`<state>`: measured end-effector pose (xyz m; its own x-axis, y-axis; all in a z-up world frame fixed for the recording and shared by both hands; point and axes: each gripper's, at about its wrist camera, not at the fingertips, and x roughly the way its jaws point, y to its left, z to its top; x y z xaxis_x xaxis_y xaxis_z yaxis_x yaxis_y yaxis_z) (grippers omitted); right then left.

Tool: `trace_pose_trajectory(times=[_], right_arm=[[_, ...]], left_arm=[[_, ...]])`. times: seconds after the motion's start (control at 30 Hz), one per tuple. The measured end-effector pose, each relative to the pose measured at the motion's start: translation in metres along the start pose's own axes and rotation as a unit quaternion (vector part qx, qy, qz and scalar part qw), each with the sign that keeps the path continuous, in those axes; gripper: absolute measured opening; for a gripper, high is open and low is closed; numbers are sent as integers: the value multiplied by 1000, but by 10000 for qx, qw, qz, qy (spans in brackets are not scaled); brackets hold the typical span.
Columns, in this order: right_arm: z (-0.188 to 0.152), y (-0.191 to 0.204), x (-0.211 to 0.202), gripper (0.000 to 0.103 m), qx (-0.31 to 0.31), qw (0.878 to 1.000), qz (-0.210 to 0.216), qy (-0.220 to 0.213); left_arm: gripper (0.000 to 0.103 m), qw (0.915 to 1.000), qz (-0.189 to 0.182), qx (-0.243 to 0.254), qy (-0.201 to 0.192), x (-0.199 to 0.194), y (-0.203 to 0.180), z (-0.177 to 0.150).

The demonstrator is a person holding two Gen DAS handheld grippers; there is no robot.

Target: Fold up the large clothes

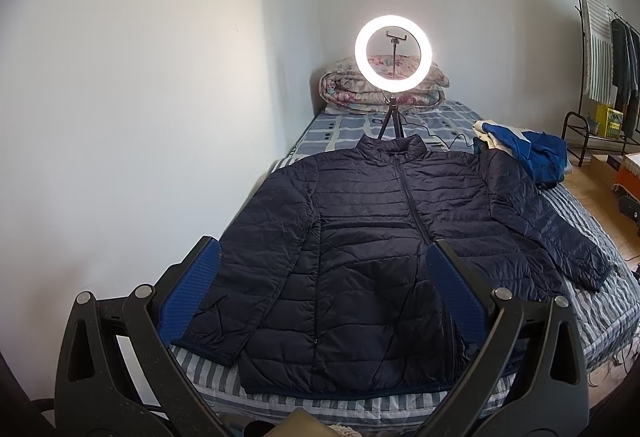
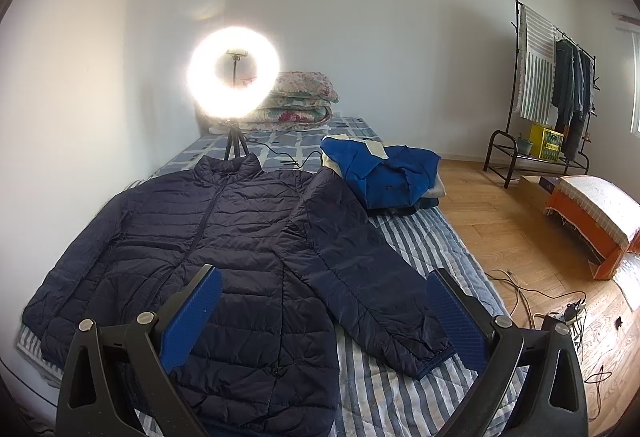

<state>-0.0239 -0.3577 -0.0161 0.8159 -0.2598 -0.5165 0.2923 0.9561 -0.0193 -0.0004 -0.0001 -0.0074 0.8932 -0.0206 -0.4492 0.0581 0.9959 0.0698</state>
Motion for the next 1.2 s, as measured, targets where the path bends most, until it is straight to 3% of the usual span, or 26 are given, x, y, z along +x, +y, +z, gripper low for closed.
trace_pose_trajectory(times=[1.2], right_arm=[[1, 6, 2, 103, -13, 10000, 40, 7]], left_arm=[[103, 10000, -1, -5, -9, -1, 1, 3]])
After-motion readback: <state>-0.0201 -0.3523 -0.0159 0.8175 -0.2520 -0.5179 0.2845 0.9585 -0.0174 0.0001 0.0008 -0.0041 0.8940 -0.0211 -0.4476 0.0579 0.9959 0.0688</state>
